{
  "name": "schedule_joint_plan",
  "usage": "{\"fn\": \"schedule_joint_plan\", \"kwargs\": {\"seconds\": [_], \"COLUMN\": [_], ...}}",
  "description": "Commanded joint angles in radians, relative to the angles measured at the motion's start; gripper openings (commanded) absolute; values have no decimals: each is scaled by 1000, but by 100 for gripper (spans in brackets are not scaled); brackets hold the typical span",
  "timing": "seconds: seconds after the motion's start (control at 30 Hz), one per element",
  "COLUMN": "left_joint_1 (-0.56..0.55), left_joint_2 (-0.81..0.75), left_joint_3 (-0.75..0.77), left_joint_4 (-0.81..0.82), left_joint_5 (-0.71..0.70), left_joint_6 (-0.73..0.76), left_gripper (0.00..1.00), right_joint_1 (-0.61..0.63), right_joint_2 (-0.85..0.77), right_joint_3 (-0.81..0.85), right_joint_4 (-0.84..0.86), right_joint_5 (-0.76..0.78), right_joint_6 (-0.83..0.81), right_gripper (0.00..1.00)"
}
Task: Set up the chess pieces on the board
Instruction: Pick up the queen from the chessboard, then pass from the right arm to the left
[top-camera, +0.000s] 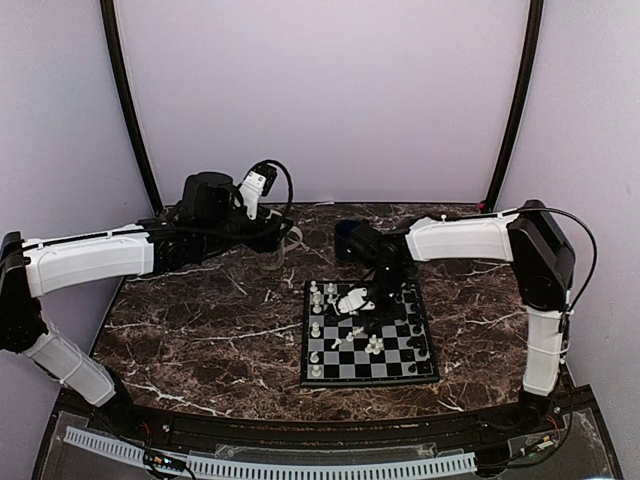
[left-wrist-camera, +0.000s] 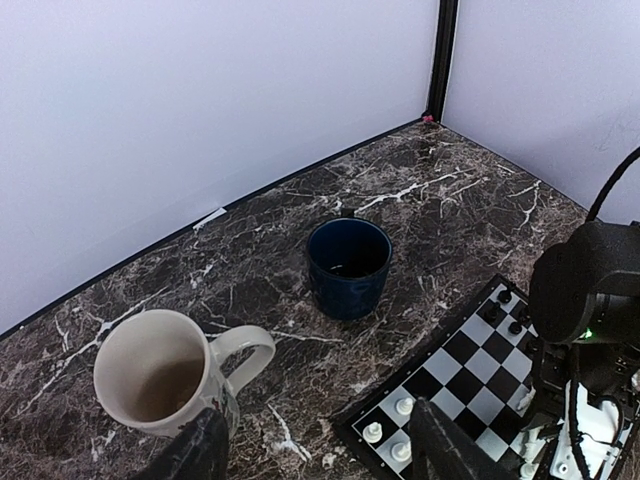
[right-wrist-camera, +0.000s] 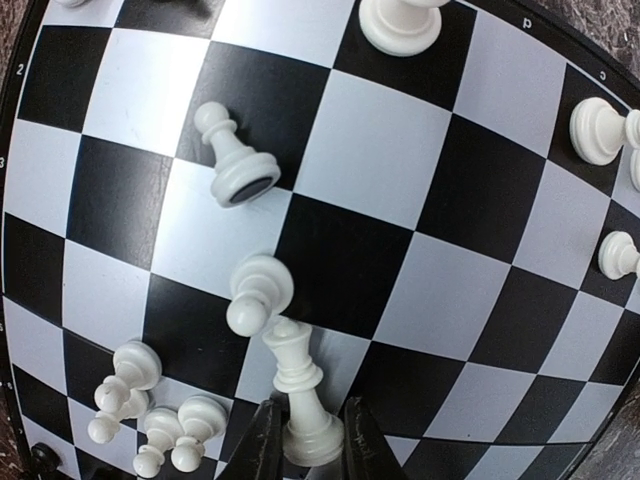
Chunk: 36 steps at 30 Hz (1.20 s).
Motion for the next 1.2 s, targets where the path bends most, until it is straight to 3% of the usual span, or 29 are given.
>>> {"fn": "schedule_joint_plan", "kwargs": {"seconds": [0.0, 0.23, 0.47, 0.67, 0.83, 1.17], "left_joint_1": [1, 0, 22, 44, 44, 43], "left_joint_2": [-2, 1, 8, 43, 91, 196], "left_joint_3": [0, -2, -11, -28, -58, -63], "left_joint_4": [-1, 3, 23, 90, 238, 381], "left_joint_5": [8, 7, 60, 257, 495, 712], "left_joint_6": [-12, -42, -141, -241, -336, -491], "left_gripper": [64, 64, 61, 52, 52, 48], "right_joint_1": [7, -21, -127, -220, -225, -215], "right_joint_2": [6, -47, -83, -108, -114, -89], "right_joint_3": [34, 66, 159, 191, 199, 248], "right_joint_4": [-48, -71, -80, 7, 85, 94], "right_joint_5": [-3, -32, -259, -458, -541, -598], "right_joint_6": [25, 58, 171, 357, 489, 553], "right_gripper": [15, 14, 13, 14, 14, 15]}}
